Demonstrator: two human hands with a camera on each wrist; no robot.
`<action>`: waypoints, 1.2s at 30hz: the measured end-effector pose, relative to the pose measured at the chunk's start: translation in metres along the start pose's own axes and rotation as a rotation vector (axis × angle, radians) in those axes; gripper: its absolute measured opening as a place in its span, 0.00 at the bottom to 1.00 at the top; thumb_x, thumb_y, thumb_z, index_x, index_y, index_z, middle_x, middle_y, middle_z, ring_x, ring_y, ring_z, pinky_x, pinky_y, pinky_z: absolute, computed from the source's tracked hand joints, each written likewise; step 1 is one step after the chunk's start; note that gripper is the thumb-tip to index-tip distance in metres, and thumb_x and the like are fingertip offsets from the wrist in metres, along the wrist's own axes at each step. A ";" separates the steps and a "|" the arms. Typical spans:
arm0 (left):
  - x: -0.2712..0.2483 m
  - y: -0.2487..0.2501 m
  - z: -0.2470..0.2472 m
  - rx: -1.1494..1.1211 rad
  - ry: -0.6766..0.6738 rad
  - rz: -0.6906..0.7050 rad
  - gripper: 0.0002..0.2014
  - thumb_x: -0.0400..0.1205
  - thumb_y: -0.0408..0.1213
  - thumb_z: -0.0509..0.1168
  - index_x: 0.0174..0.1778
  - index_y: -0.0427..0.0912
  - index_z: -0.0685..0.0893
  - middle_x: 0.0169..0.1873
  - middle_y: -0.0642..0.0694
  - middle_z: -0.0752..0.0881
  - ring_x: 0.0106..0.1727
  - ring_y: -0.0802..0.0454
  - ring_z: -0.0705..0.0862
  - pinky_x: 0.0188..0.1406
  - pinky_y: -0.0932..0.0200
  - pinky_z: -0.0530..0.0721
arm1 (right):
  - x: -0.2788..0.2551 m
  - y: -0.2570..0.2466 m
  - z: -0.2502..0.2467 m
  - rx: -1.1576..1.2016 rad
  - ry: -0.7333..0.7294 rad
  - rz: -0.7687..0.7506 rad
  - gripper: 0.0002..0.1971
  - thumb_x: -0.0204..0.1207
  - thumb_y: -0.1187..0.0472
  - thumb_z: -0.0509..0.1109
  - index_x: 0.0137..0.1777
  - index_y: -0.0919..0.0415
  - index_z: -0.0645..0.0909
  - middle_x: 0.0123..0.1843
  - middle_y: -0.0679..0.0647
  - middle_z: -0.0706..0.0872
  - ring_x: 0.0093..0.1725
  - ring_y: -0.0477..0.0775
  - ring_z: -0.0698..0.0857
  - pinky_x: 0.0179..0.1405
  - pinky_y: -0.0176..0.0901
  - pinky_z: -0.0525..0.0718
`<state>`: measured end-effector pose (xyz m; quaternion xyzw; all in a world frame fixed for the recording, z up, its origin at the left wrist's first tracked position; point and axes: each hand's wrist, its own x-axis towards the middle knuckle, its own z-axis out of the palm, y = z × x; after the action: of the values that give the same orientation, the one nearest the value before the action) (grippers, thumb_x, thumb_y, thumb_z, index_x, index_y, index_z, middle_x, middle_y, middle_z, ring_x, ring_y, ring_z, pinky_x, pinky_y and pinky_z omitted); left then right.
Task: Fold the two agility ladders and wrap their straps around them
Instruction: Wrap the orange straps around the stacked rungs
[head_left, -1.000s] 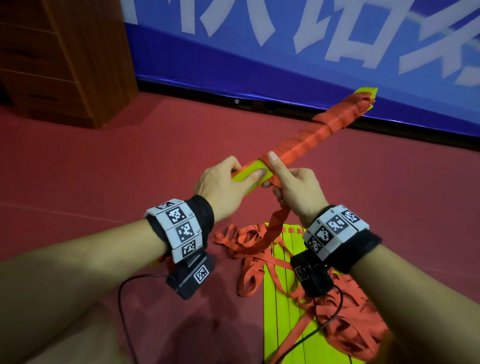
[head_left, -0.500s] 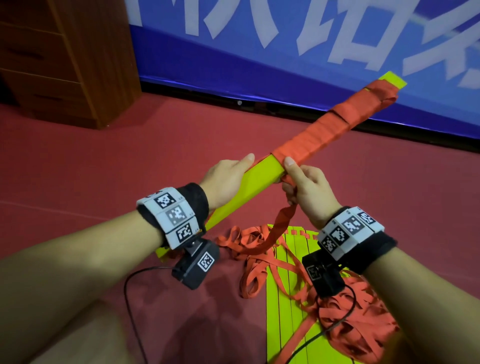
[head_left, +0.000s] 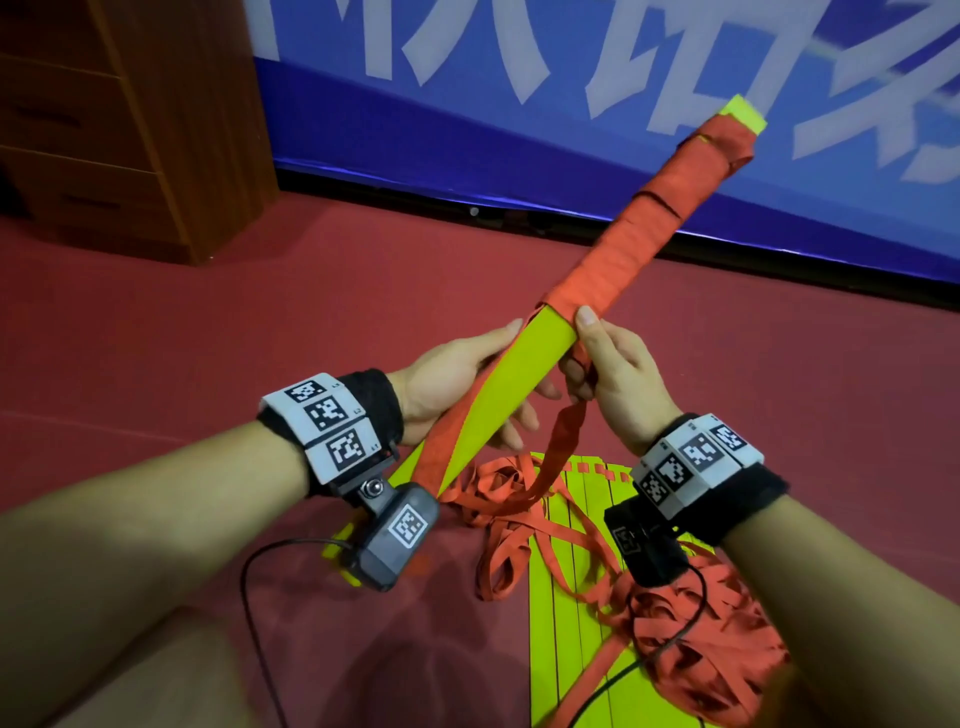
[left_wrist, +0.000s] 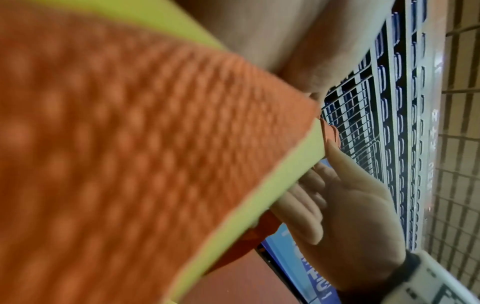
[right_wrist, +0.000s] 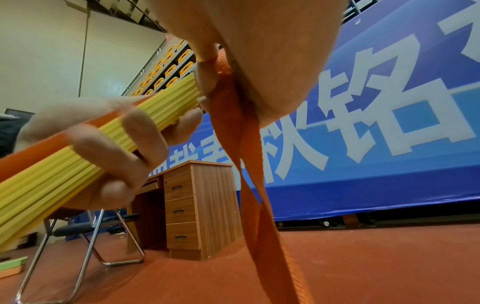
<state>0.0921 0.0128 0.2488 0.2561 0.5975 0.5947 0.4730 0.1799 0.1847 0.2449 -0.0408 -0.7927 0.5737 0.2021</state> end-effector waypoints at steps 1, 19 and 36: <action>0.001 -0.001 0.000 0.013 0.038 0.026 0.35 0.88 0.63 0.51 0.53 0.33 0.88 0.35 0.35 0.87 0.29 0.42 0.86 0.37 0.53 0.86 | 0.000 0.000 -0.001 -0.027 -0.003 0.011 0.25 0.91 0.46 0.53 0.41 0.65 0.75 0.25 0.46 0.75 0.24 0.47 0.71 0.25 0.36 0.74; 0.016 -0.012 -0.015 0.420 0.563 0.316 0.38 0.81 0.71 0.62 0.42 0.30 0.84 0.28 0.50 0.88 0.31 0.49 0.87 0.50 0.38 0.89 | -0.001 0.009 -0.010 0.002 -0.101 0.367 0.32 0.89 0.40 0.56 0.39 0.67 0.85 0.24 0.58 0.82 0.19 0.54 0.80 0.21 0.38 0.79; 0.021 -0.026 -0.021 0.726 0.739 0.274 0.26 0.80 0.71 0.62 0.43 0.50 0.86 0.34 0.53 0.88 0.40 0.49 0.87 0.41 0.49 0.83 | -0.004 0.002 -0.005 0.113 -0.197 0.369 0.15 0.90 0.57 0.61 0.52 0.62 0.87 0.45 0.54 0.91 0.31 0.51 0.91 0.24 0.40 0.87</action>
<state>0.0722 0.0171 0.2153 0.2523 0.8527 0.4564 0.0301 0.1849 0.1881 0.2436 -0.1174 -0.7542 0.6458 0.0171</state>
